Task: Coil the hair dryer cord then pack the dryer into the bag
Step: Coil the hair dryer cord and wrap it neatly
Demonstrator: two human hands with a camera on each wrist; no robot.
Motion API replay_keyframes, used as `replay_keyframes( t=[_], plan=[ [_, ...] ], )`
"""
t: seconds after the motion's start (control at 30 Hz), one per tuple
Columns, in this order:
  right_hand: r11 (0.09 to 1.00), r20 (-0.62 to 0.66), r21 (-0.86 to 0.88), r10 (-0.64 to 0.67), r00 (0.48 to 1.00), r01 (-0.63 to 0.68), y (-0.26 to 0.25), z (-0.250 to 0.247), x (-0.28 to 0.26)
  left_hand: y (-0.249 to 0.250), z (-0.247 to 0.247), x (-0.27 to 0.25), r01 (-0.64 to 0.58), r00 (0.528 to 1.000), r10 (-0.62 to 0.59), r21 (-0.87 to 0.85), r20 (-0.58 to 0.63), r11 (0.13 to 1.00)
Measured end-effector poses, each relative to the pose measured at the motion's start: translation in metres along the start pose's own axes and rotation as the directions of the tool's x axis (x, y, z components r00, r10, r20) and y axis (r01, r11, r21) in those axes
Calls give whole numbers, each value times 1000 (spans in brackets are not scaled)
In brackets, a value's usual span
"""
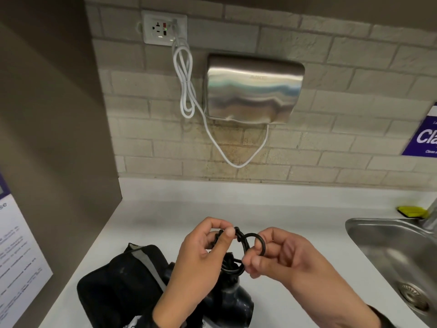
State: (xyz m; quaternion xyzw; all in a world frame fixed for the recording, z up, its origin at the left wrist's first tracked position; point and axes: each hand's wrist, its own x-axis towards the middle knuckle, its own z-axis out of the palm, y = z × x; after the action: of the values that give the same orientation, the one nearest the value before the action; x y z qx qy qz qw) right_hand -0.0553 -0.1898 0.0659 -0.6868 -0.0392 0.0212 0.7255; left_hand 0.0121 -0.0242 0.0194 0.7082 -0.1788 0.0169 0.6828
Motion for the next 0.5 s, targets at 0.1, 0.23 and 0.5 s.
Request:
replay_keyframes(
  t=[0.1,0.23,0.5],
  plan=[
    [996,-152,47,-70,986,78,9,9,1,-1,1,0,-28,1000,28,-2,-6,1000],
    [967,-221,192,-125,967,168,15,20,3,-2,4,-3,-67,998,67,-14,-3,998],
    [848,-225,506,-44,973,155,10,23,6,1,3,-4,-73,996,77,-107,36,992]
  ],
)
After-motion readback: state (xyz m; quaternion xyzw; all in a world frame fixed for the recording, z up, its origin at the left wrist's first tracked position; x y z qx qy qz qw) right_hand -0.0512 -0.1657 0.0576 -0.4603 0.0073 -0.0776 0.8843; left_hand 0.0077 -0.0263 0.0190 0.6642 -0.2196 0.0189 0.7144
